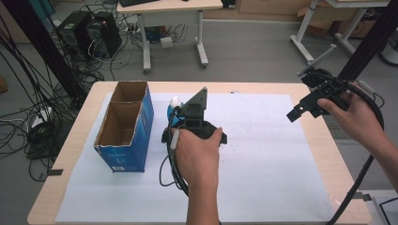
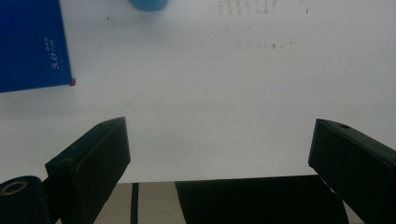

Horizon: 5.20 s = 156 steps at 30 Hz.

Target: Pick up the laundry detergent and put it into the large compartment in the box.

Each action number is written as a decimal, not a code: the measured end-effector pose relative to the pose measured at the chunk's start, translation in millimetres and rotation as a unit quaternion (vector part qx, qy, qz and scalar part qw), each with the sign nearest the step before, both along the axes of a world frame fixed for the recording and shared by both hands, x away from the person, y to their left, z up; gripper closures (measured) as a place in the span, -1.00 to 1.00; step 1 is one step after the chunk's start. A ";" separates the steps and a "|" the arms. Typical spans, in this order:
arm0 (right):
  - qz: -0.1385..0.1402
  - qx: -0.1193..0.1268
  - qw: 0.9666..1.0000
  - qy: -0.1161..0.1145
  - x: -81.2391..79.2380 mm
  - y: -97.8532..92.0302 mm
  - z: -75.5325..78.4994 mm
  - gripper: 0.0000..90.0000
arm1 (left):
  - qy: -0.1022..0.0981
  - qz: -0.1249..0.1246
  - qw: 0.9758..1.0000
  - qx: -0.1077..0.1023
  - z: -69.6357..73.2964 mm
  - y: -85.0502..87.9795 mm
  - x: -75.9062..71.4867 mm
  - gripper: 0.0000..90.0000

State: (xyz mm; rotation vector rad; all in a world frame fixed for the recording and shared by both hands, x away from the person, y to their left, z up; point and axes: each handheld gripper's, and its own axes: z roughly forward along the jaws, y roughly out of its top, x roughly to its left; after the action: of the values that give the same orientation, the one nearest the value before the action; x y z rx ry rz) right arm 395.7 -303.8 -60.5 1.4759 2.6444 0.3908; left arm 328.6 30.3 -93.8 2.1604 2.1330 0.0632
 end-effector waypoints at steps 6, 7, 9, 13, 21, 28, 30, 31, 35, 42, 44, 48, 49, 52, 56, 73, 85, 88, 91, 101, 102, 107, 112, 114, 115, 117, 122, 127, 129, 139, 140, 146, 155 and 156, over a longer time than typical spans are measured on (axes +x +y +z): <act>0.000 0.001 1.000 -0.006 -2.5 -0.2 5.0 -0.89 | -0.007 0.003 1.000 -0.002 8.3 4.9 7.3 -0.87; 0.001 0.001 1.000 -0.006 -1.7 0.0 5.8 -0.89 | -0.009 0.005 1.000 -0.003 10.0 5.7 8.5 -0.87; 0.001 0.000 1.000 -0.005 0.5 0.3 6.8 -0.89 | -0.010 0.005 1.000 0.000 14.1 6.5 12.1 -0.87; 0.002 0.001 1.000 -0.004 5.2 0.6 8.3 -0.89 | -0.017 0.005 1.000 0.002 23.8 7.8 18.1 -0.87; 0.005 0.006 1.000 -0.005 11.0 -2.7 13.4 -0.89 | -0.040 0.000 0.999 0.014 45.5 6.7 32.0 -0.88; 0.010 0.007 1.000 -0.006 13.1 -3.7 18.6 -0.89 | -0.050 0.001 0.999 0.020 53.1 9.1 45.1 -0.88; 0.013 0.008 1.000 -0.007 13.6 -4.4 19.0 -0.89 | -0.050 0.004 0.999 0.021 54.3 9.9 49.6 -0.88; 0.013 0.009 1.000 -0.007 13.8 -4.9 19.3 -0.89 | -0.052 0.005 0.998 0.020 55.1 11.0 51.9 -0.88; 0.018 0.015 1.000 -0.002 17.0 -7.6 20.4 -0.89 | -0.055 0.004 0.998 0.025 56.8 11.4 64.5 -0.88; 0.020 0.012 1.000 -0.004 19.1 -6.3 22.9 -0.89 | -0.059 0.007 0.998 0.033 55.4 14.5 78.1 -0.88; 0.018 0.010 1.000 -0.004 20.9 -5.3 23.1 -0.89 | -0.059 0.011 0.998 0.035 53.4 16.8 83.0 -0.88; 0.017 0.006 1.000 -0.002 24.6 -3.7 22.1 -0.89 | -0.059 0.016 0.997 0.036 48.8 23.0 91.2 -0.88; 0.017 0.004 1.000 -0.002 25.3 -3.2 21.6 -0.89 | -0.058 0.017 0.998 0.035 47.6 25.2 93.4 -0.88; 0.017 -0.001 1.000 -0.001 28.1 -1.2 20.1 -0.89 | -0.057 0.024 0.997 0.035 43.1 29.2 97.9 -0.88; 0.016 -0.004 1.000 0.001 30.9 0.2 18.5 -0.89 | -0.054 0.027 0.998 0.028 36.1 32.5 103.2 -0.88; 0.013 -0.012 1.000 0.006 38.1 5.7 14.9 -0.89 | -0.030 0.024 0.999 0.030 9.1 34.4 124.3 -0.88; 0.003 0.002 1.000 0.022 44.6 0.1 12.1 -0.89 | -0.018 0.022 0.999 0.027 -9.2 38.2 135.6 -0.87; 0.001 -0.001 1.000 0.024 45.3 0.9 11.1 -0.89 | -0.017 0.020 0.999 0.027 -11.5 37.9 137.2 -0.86; 0.001 -0.001 1.000 0.024 45.1 1.1 11.0 -0.89 | -0.017 0.018 0.999 0.029 -13.7 36.1 138.4 -0.76; 0.003 -0.001 1.000 0.024 44.0 1.9 11.2 -0.89 | -0.019 0.022 0.999 0.037 -17.5 35.3 140.0 -0.70; 0.003 -0.001 1.000 0.024 44.0 1.9 11.2 -0.89 | -0.019 0.022 0.999 0.037 -17.5 35.3 140.0 -0.68; 0.003 -0.003 1.000 0.025 44.3 3.3 11.1 -0.89 | -0.017 0.021 0.999 0.040 -20.5 36.4 141.1 -0.63; 0.004 -0.005 1.000 0.027 45.2 4.7 10.3 -0.89 | -0.016 0.016 0.999 0.045 -24.9 36.6 142.0 -0.50; 0.004 -0.005 1.000 0.027 45.0 5.3 10.1 -0.89 | -0.018 0.015 0.999 0.046 -26.3 36.6 141.8 -0.40; 0.004 -0.006 1.000 0.028 45.2 5.5 10.1 -0.89 | -0.019 0.013 0.999 0.048 -26.8 36.2 141.5 -0.34; 0.005 -0.006 1.000 0.027 45.4 5.7 9.8 -0.89 | -0.022 0.012 0.999 0.048 -27.6 36.6 140.6 -0.20; 0.005 -0.004 0.999 0.032 47.0 5.3 7.7 -0.89 | -0.023 0.002 0.998 0.055 -28.3 32.4 139.7 -0.16; 0.003 -0.004 0.999 0.035 47.4 2.9 4.0 -0.89 | -0.024 0.001 0.998 0.055 -27.9 32.5 139.5 -0.15; 0.002 -0.001 0.999 0.038 48.2 0.5 3.5 -0.89 | -0.026 0.000 0.998 0.052 -27.6 34.3 138.6 -0.15; 0.002 -0.005 0.999 0.037 44.3 1.1 3.7 -0.89 | -0.024 -0.007 0.999 0.041 -18.1 35.0 135.5 -0.15; 0.003 -0.005 0.999 0.036 44.0 1.3 3.7 -0.89 | -0.025 -0.008 0.999 0.040 -14.3 35.2 134.4 -0.15; 0.003 -0.002 0.999 0.033 39.1 0.6 6.6 -0.89 | -0.030 -0.012 0.999 0.039 11.8 34.4 126.7 -0.14; 0.003 -0.009 0.999 0.036 34.8 2.7 9.4 -0.89 | -0.042 -0.015 0.998 0.052 60.1 36.4 114.5 -0.14; 0.003 -0.009 0.999 0.036 34.8 2.7 9.4 -0.89 | -0.043 -0.015 0.998 0.052 66.4 38.0 112.7 -0.14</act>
State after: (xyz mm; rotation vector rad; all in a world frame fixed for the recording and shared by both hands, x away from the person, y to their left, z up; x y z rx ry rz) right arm 430.5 -301.1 -51.1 1.5044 2.7002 0.3183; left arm 441.3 68.3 -27.4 2.2014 2.0926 0.2655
